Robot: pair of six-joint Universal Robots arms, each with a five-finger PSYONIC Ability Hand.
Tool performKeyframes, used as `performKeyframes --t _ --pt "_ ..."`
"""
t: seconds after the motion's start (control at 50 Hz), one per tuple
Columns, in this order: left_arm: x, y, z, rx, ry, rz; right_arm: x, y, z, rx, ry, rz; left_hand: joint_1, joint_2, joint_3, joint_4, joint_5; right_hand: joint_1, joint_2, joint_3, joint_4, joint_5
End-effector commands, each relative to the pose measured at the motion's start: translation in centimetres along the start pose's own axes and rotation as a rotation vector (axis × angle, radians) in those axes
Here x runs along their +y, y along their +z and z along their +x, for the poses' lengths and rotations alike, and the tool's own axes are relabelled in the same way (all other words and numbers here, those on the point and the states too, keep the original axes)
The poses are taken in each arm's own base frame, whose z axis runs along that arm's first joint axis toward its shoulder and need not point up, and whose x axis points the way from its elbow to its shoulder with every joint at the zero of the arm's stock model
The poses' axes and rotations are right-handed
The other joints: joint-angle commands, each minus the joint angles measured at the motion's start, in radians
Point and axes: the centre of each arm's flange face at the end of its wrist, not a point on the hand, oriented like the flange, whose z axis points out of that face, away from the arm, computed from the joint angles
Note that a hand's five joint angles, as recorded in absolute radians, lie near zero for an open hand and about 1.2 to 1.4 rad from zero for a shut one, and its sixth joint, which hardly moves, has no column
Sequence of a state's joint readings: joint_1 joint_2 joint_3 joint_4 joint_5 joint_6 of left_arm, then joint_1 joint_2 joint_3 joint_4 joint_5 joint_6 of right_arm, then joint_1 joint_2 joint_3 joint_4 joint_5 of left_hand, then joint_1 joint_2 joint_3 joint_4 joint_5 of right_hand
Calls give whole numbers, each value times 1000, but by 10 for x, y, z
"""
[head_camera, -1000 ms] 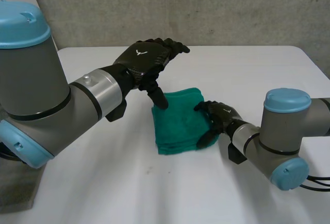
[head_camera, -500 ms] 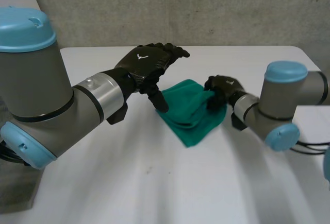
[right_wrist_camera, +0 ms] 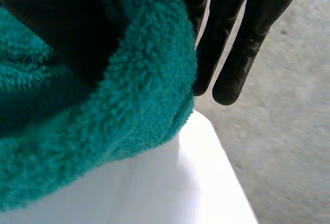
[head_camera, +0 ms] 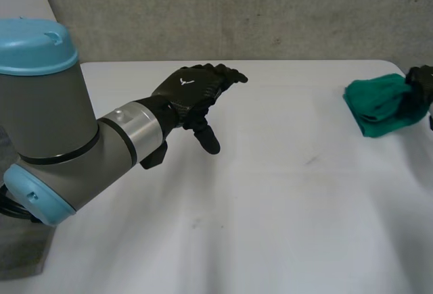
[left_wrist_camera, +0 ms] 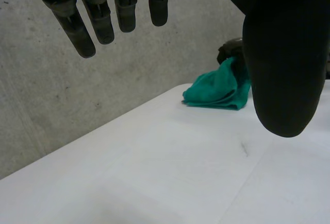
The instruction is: Fold the laundry.
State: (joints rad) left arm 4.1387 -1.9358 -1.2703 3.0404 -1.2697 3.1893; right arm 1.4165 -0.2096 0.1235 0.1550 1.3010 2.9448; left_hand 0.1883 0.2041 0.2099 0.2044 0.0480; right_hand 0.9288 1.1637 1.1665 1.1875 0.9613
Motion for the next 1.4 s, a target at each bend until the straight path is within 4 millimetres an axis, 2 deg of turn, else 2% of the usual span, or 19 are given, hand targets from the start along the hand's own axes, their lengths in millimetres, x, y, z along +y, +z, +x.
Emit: performKeyframes --t 0.02,0.3,0.36,0.44,0.6,0.7,0.84,0.92,1.02,1.06,1.08,1.14,1.16,1.22,1.26,1.3,1.32,1.38,1.4 --pt "4 2 0 0 -4 -12 26 -1 22 13 -90 -51 -1 -17 -23 -17 -35 467 233 230 209 260" --pt "8 3 -1 -1 -11 -23 24 1 48 43 -241 -22 -1 -17 -23 -17 -35 448 213 210 189 241" --pt "8 3 -1 -1 -10 -22 32 0 45 33 -290 -44 -1 -17 -23 -17 -35 -754 -989 -992 -1013 -961" --pt "7 3 -2 -2 -11 -22 34 0 44 26 -355 -40 -1 -17 -23 -17 -35 -754 -989 -992 -1013 -961" --pt "4 0 -3 -9 -10 -13 7 -12 43 14 -365 -86 -1 -17 -23 -17 -35 -754 -989 -992 -1013 -961" --pt "-2 -3 -6 -20 -9 0 -12 -42 45 -32 -380 -237 -1 -17 -23 -17 -35 -754 -989 -992 -1013 -961" --pt "-11 -7 -12 -44 -3 26 -24 -80 77 40 -462 -432 -7 -23 -29 -23 -41 -754 -989 -992 -1013 -961" --pt "-14 -9 -20 -98 7 34 -42 -90 91 150 -577 -463 -7 -23 -29 -23 -41 -754 -989 -992 -1013 -961" --pt "-20 -10 -37 -189 22 62 -96 -92 98 285 -645 -291 -14 -30 -35 -30 -48 -754 -989 -992 -1013 -961" --pt "-22 -11 -46 -222 25 72 -111 -95 89 285 -632 -230 -14 -30 -35 -30 -48 -754 -989 -992 -1013 -961" --pt "-23 -11 -51 -236 28 79 -130 -98 67 258 -600 -143 -14 -30 -35 -30 -48 -754 -989 -992 -1013 -961" --pt "-21 -12 -74 -295 41 81 -161 -107 28 186 -531 9 -14 -30 -35 -30 -48 -754 -989 -992 -1013 -961" --pt "-21 -12 -80 -311 49 82 -173 -115 3 120 -482 91 -14 -30 -35 -30 -48 -754 -989 -992 -1013 -961" --pt "-20 -13 -111 -389 93 86 -183 -133 -33 11 -409 180 -14 -30 -35 -30 -48 -754 -989 -992 -1013 -961" --pt "-18 -15 -133 -445 135 81 -198 -159 -65 -89 -353 271 -14 -30 -35 -30 -48 -754 -989 -992 -1013 -961" --pt "-12 -15 -148 -484 165 63 -201 -177 -91 -168 -320 311 -14 -30 -35 -30 -48 -754 -989 -992 -1013 -961" --pt "-8 -15 -157 -503 178 47 -194 -193 -118 -252 -290 322 -14 -30 -35 -30 -48 -754 -989 -992 -1013 -961" --pt "17 -18 -195 -589 215 -44 -176 -217 -155 -376 -257 311 -14 -30 -35 -30 -48 -754 -989 -992 -1013 -961" --pt "23 -20 -205 -615 227 -68 -163 -233 -177 -443 -252 297 -14 -30 -35 -30 -48 -754 -989 -992 -1013 -961"
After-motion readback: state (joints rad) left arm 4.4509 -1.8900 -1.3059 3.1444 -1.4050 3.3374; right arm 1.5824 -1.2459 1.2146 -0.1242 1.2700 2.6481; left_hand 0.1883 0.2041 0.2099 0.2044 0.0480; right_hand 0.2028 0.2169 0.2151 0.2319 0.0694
